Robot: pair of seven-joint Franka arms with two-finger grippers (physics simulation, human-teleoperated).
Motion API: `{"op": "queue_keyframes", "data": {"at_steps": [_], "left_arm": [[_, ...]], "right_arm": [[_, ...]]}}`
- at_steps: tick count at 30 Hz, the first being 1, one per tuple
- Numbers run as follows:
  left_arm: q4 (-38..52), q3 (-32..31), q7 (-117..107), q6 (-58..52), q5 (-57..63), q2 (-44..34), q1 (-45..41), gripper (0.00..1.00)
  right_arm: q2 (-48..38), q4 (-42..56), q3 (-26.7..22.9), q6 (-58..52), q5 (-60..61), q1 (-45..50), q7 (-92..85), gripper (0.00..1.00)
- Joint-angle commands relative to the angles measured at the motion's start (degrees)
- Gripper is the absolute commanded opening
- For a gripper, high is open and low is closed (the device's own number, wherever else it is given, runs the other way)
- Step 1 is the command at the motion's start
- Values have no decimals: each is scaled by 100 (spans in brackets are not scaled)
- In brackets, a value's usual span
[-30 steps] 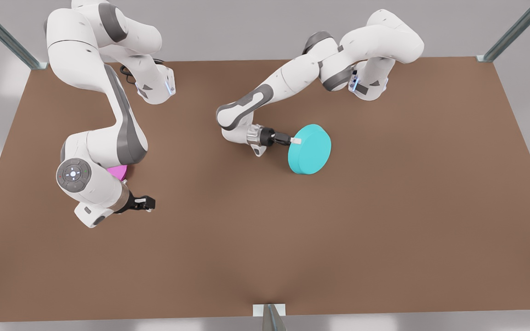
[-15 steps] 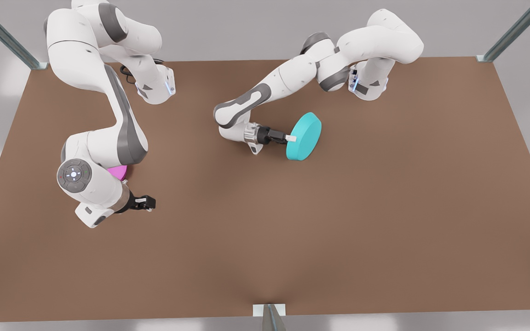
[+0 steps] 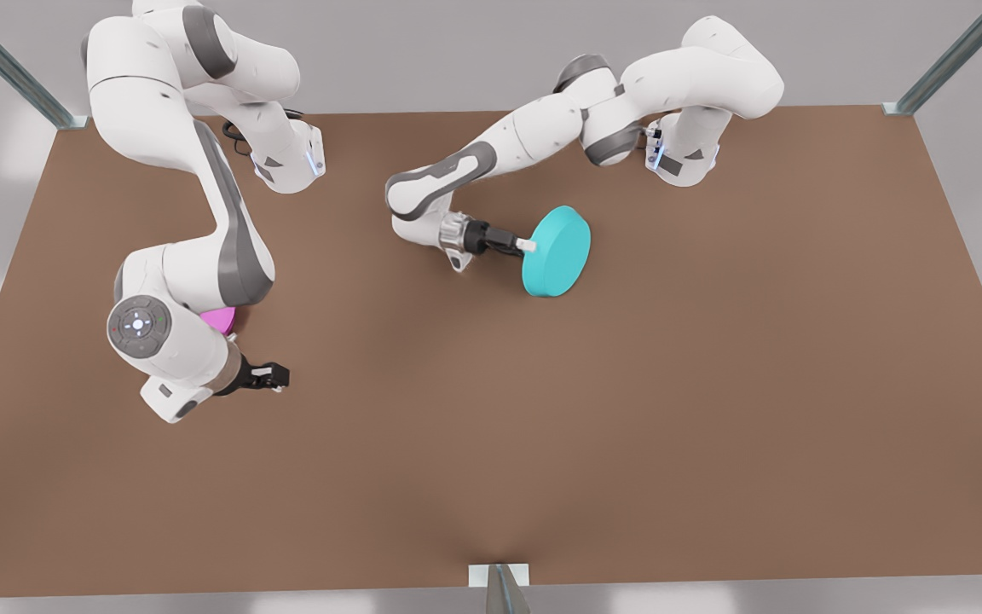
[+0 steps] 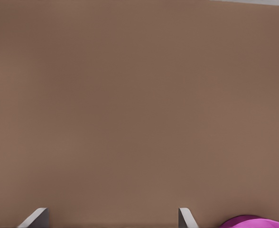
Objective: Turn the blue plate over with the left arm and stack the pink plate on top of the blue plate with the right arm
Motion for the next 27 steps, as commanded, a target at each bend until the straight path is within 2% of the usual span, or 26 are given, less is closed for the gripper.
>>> {"op": "queue_keyframes", "data": {"at_steps": [1, 12, 16, 18, 22, 24, 26, 27], "left_arm": [[13, 0, 0, -8, -186, -7, -12, 60], [717, -9, -70, 27, -1425, -7, -425, 65], [1130, -149, -861, 211, -2445, -60, -469, 68], [1174, -149, -1362, 404, -2946, -139, -460, 68], [1182, -149, -2443, 1116, -3702, -280, -258, 68], [1182, -149, -2698, 1319, -3896, -376, -100, 68], [1305, -149, -2830, 1441, -4054, -473, -3, 69], [1314, -149, -2874, 1529, -4080, -473, 67, 69]], "right_arm": [[-2, 0, 0, 0, 0, 0, 0, 100], [7, -18, -17, -255, -26, -220, -106, 100], [147, -158, 0, -220, 79, -738, -571, 100], [121, -571, 9, -193, 88, -1230, -615, 100], [130, -1459, 9, 800, 281, -2109, -1643, 100], [121, -1494, 9, 721, 360, -2513, -2056, 100], [60, -1494, 18, 80, 545, -2777, -2417, 100], [-90, -1792, 18, -26, 738, -2874, -2470, 100]]}}
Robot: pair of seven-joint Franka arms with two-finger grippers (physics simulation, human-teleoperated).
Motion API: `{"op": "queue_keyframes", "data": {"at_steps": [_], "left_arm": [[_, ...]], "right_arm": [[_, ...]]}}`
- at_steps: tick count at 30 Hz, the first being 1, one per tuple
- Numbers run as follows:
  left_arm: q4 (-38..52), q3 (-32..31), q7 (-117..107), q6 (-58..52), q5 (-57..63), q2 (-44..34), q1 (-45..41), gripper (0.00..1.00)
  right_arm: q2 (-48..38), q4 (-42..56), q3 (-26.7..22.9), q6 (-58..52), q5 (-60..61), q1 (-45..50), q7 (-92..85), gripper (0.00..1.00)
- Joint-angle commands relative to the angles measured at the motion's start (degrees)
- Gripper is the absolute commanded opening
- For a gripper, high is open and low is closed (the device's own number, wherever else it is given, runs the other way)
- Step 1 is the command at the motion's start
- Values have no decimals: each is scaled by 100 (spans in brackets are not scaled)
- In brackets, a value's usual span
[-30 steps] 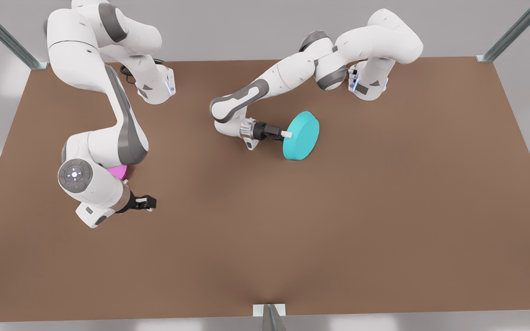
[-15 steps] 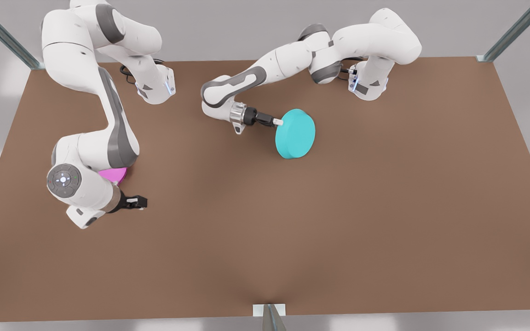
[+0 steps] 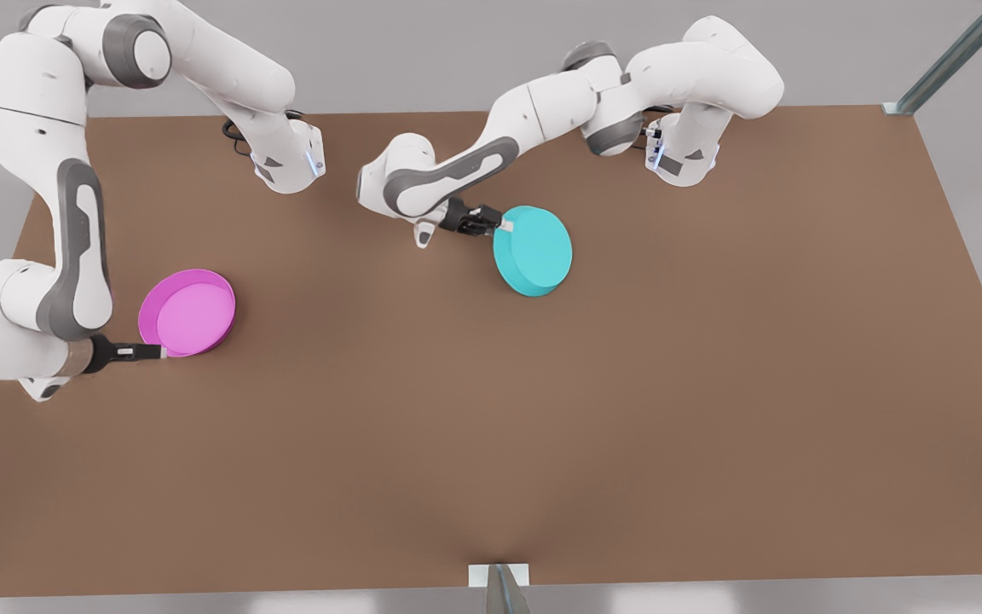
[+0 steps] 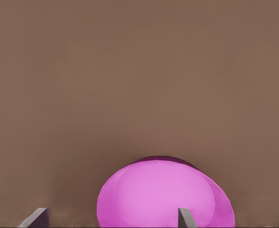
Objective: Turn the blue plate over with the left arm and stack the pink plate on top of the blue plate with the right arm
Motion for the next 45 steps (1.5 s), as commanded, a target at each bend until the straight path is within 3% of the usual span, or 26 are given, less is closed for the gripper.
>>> {"op": "queue_keyframes", "data": {"at_steps": [1, 6, 9, 13, 15, 16, 17, 18, 19, 21, 23, 24, 25, 27, 41, 43, 45], "left_arm": [[13, 1, -18, 33, -289, -9, 32, 69], [39, 1, -247, 419, -377, -18, 67, 69], [48, 1, -633, 1026, -675, -61, 67, 69], [48, 1, -1644, 2141, -1273, -545, 515, 72], [48, 1, -2171, 2765, -1957, -1246, 1339, 73], [48, 1, -2320, 2784, -2615, -1800, 2348, 76], [48, 1, -3145, 2845, -3802, -2214, 4289, 83], [39, 1, -3367, 3153, -4235, -2250, 5839, 100], [-13, 1, -2403, 3197, -4261, -2233, 6947, 100], [-13, 27, 2211, 2170, -3876, -2285, 7889, 100], [-75, 54, 3883, 1132, -3436, -3312, 7898, 100], [-750, 237, 4419, 885, -3462, -4296, 7793, 100], [-1576, 940, 4736, 947, -3497, -5193, 7249, 100], [-4504, 1451, 4789, 3152, -3515, -6706, 6651, 100], [-4513, 1486, 4807, 3399, -3523, -6170, 6606, 100], [-4513, 1486, 4798, 3399, -3523, -6170, 6606, 100], [-4513, 1486, 4798, 3390, -3523, -6170, 6589, 100]], "right_arm": [[-122, -125, 0, 31, 8, -7, -1, 100], [-1388, -1620, -8, 585, -9, -508, -71, 100], [-1309, -1655, 0, 804, -9, -1018, -449, 100], [-448, -1515, 0, 1420, 8, -1554, -1626, 100], [-78, -1313, 0, 1420, 35, -1748, -2180, 100], [-70, -1321, -8, 1420, 35, -1791, -2277, 100], [27, -1321, -8, 1411, 35, -1879, -2523, 100], [36, -1356, 0, 1411, 114, -1923, -2532, 100], [36, -1409, 0, 1402, 149, -1958, -2532, 100], [36, -1532, 0, 1385, 184, -1968, -2673, 100], [36, -1602, 0, 1393, 237, -1959, -2681, 100], [36, -1682, 0, 1437, 246, -1950, -2681, 100], [36, -1708, 0, 1508, 246, -1915, -2673, 100], [80, -1805, 0, 1806, 246, -1932, -2681, 100], [511, -1936, 0, 2299, 378, -2038, -2866, 100], [554, -1936, 0, 2360, 378, -2029, -2875, 93], [555, -1936, 0, 2369, 378, -2029, -2884, 77]]}}
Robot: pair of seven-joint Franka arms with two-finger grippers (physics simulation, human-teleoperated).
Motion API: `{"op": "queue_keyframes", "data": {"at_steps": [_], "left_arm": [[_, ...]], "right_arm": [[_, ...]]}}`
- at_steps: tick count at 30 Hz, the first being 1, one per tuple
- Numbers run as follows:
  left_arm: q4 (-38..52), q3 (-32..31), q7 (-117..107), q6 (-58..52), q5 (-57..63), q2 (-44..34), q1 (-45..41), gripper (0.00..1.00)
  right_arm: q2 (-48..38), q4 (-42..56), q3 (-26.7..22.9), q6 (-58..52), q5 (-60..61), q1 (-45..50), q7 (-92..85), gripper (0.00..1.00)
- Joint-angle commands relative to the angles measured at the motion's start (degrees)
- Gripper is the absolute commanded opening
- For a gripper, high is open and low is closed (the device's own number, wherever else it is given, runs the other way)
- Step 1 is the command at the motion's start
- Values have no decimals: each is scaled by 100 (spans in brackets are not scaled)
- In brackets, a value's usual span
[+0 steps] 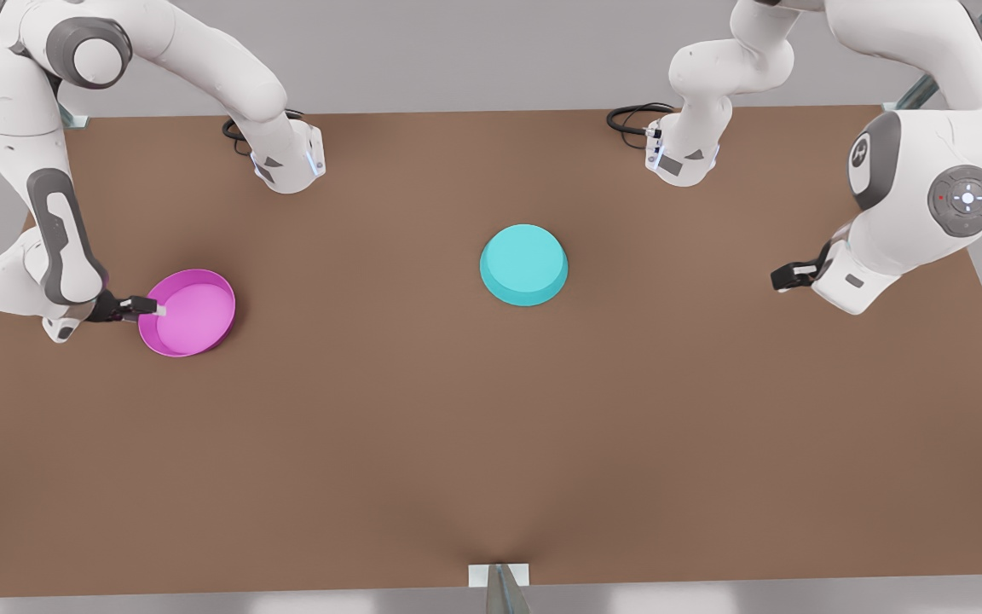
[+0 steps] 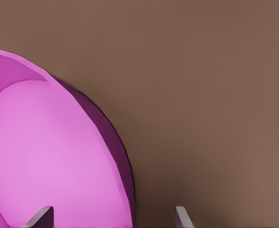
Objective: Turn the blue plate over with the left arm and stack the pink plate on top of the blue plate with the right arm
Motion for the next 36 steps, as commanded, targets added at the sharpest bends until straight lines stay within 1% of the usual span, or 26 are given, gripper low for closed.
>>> {"op": "queue_keyframes", "data": {"at_steps": [1, 15, 19, 21, 26, 31, 32, 33, 36], "left_arm": [[0, 0, -3, -9, 2, 0, 3, 100], [0, -9, -3, -35, 2, 0, -67, 100], [-9, -9, -3, -35, 2, 0, -76, 100], [0, -9, -3, -44, 2, 0, -76, 100], [-9, -9, -3, -53, 2, 0, -85, 100], [-9, -9, -3, -53, -7, 0, -85, 100], [-9, -9, -3, -53, 2, 0, -85, 100], [-9, -9, -3, -53, -7, 0, -85, 100], [-9, -9, -3, -53, -7, 0, -85, 100]], "right_arm": [[9, 0, 0, 0, 0, 0, -9, 72], [70, 0, 0, 44, 0, 26, -9, 71], [79, 0, 0, 44, 9, 35, -9, 63], [79, 0, 0, 44, 9, 44, -9, 57], [70, -35, 0, 44, 9, 53, -9, 53], [70, -35, 0, 44, 9, 53, -9, 46], [70, -35, 9, 44, 9, 53, -9, 42], [70, -35, 9, 44, 9, 53, -18, 42], [70, -35, 9, 44, 9, 53, -70, 30]]}}
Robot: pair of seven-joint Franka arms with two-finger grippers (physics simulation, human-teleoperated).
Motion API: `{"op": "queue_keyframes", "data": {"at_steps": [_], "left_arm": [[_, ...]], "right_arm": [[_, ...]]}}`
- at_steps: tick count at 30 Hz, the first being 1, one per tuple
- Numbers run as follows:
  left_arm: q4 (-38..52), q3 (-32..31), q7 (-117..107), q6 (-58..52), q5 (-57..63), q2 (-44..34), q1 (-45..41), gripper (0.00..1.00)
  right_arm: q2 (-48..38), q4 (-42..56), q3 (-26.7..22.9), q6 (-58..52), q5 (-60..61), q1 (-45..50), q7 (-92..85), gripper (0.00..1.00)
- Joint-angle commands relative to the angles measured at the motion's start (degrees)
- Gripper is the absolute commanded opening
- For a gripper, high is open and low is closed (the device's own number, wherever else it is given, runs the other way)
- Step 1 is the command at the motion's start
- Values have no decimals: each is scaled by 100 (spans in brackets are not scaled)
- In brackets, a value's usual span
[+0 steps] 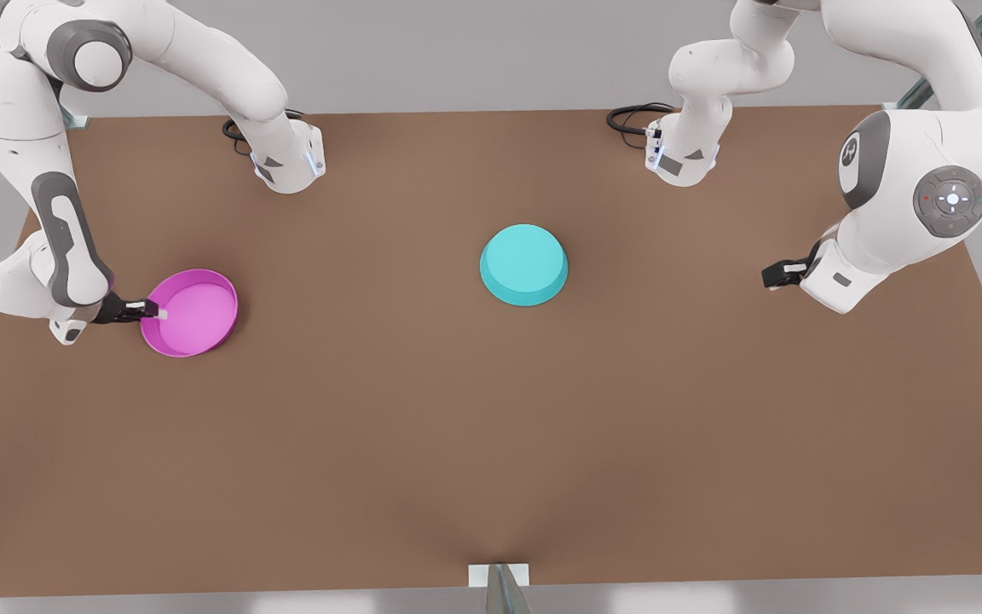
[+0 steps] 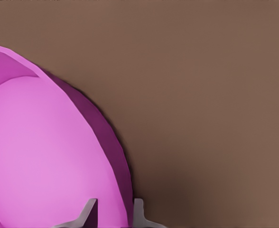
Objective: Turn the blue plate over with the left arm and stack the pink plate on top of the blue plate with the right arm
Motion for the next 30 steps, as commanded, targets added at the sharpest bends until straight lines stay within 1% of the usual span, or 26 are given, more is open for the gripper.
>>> {"op": "queue_keyframes", "data": {"at_steps": [1, 2, 3, 18, 19, 20, 25, 26, 28, 30], "left_arm": [[0, -1, 0, 0, -6, 0, 0, 100], [0, -1, 0, 0, -6, 0, 0, 100], [0, -1, 0, -9, 2, 0, 0, 100], [0, -1, 0, -44, -6, 0, 0, 100], [0, -1, 0, -44, -6, 0, 0, 100], [-9, -1, 0, -44, -6, 0, 0, 100], [0, -1, -9, -53, -6, 0, 0, 100], [0, -1, -9, -62, -6, 0, 0, 100], [0, -1, 0, -62, -6, 0, 0, 100], [0, -1, -9, -62, -6, 0, 0, 100]], "right_arm": [[-5, 0, -5, 0, 0, 1, -3, 27], [-5, 0, 13, 0, 0, 1, -38, 23], [-5, 0, 22, 0, 0, -17, -47, 21], [-5, 0, 30, -9, 0, 10, -29, 21], [-14, 0, 57, -44, 9, 1, 6, 21], [-23, 9, 188, -79, 9, -69, 24, 21], [-110, 123, 206, -686, 510, 36, 50, 21], [-111, 123, 399, -703, 519, -60, 68, 21], [-146, 105, 461, -791, 721, -34, 68, 21], [-251, 70, 812, -870, 774, -69, 173, 21]]}}
